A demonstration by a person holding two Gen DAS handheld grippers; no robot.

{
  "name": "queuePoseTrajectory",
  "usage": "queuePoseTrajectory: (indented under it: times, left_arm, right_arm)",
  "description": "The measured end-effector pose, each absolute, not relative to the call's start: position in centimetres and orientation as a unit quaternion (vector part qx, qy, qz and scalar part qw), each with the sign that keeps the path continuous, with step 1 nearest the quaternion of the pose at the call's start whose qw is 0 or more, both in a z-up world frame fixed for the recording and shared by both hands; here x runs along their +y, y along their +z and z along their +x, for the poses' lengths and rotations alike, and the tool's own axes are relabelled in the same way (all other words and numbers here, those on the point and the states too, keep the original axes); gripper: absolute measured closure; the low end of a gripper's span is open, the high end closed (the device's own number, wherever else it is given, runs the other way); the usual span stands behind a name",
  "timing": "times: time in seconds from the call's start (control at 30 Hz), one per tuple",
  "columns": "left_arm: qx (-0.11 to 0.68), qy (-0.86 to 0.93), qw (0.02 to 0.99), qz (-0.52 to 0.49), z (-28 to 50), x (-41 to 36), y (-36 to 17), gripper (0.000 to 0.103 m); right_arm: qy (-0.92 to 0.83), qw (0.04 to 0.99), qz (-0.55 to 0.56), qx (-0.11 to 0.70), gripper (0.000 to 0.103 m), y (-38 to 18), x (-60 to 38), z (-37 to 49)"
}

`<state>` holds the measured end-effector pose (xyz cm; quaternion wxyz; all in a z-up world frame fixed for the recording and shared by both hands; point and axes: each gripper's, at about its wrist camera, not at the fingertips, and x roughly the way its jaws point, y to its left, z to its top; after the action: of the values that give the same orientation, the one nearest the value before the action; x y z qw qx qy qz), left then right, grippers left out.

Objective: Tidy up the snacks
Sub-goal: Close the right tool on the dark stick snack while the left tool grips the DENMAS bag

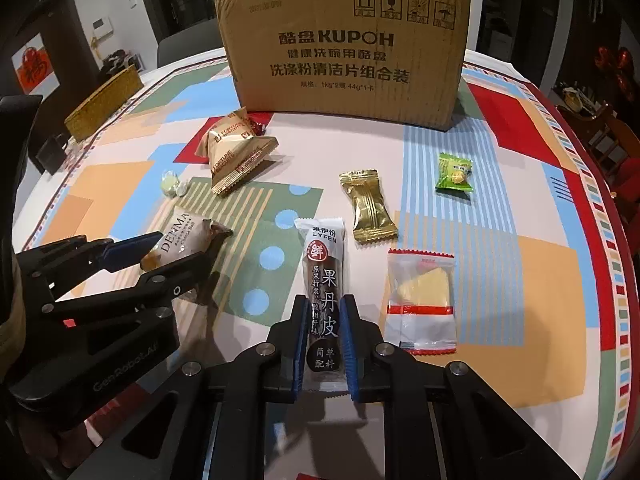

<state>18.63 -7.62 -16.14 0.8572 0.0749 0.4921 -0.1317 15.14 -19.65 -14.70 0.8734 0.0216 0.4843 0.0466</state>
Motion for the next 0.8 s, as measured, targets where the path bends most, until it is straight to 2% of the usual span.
queuePoseTrajectory:
  times: [0.8]
  left_arm:
    - [0.475, -0.131, 0.868, 0.064, 19.2, -7.4, -13.7, 0.062]
  right_arm:
    - [0.039, 0.893, 0.031, 0.448, 0.086, -11.3, -20.4, 15.9]
